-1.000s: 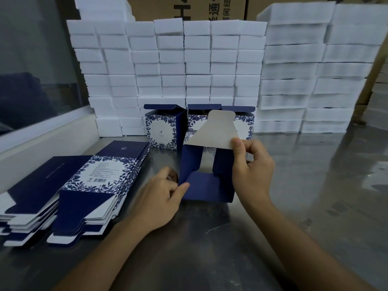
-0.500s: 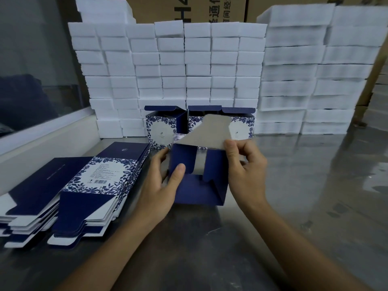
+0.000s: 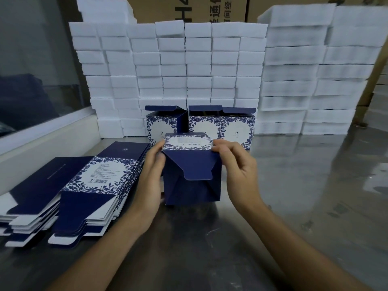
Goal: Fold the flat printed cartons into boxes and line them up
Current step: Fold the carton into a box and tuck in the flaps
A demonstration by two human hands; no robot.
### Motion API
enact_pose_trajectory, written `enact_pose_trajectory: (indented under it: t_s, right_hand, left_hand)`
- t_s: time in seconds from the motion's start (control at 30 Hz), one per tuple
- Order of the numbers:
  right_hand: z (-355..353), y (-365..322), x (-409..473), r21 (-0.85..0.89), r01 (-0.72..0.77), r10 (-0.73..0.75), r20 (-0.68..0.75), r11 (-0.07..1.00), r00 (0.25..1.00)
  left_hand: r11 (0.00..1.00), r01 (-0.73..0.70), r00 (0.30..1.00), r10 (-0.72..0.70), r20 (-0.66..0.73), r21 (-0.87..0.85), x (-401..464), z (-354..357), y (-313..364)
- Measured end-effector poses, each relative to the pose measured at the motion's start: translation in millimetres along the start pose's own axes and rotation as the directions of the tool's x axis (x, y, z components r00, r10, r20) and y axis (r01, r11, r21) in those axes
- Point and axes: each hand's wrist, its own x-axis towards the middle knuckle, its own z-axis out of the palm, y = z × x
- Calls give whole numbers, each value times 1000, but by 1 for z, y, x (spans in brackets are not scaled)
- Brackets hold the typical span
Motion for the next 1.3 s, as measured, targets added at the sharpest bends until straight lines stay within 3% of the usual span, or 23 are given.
enact_pose_trajectory:
  t_s: [0.1,0.2,0.37,0.5,0.57,0.67,0.73,0.83,0.9,1.03,1.2,1.3]
  right_hand:
    - [0,5,-2,-101,2,0,14,995,1000]
    - [2,7,-5,-197,95,-84,60,976,995]
    - [9,8,-11,-383,200,-168,116,902,979]
    - [13,5,-16,-473,202,-170,111,858,979]
    - [14,3,-16,-552,274,-247,124,788,961]
    - [17,2,-17,-710,391,-381,186,585,906]
    - [21,1,-18,-733,422,-394,226,533,891]
    - [27,-2,-21,-741,420,-383,235,525,893]
    - [28,-3,-19,-750,418,-381,238,512,893]
    - [25,-2,-16,-754,403,-359,236,519,903]
    - [16,4,-10,-662,390,-330,222,640,918]
    - [12,6,-7,-665,385,-350,193,640,917]
  left_hand:
    - [997,-23,1000,23,4,74,-4,1,0]
    - [976,-100,993,110,-41,194,-6,7,0]
    - [895,-211,974,225,9,394,-8,11,-5]
    - [886,-261,956,291,-23,385,-5,5,-6]
    - [842,-308,931,363,-44,443,-4,5,-5]
    - [765,-369,891,453,-33,527,-5,6,-4]
    - [683,-418,853,522,0,599,-6,4,-5]
    - [503,-482,775,627,81,717,-7,3,-6]
    - [460,-488,756,648,95,742,-7,4,-6]
    - [473,-467,767,638,75,747,-4,8,-5]
    - [510,-461,774,632,47,726,-2,5,-3]
    - [514,-464,771,635,44,722,-1,4,-3]
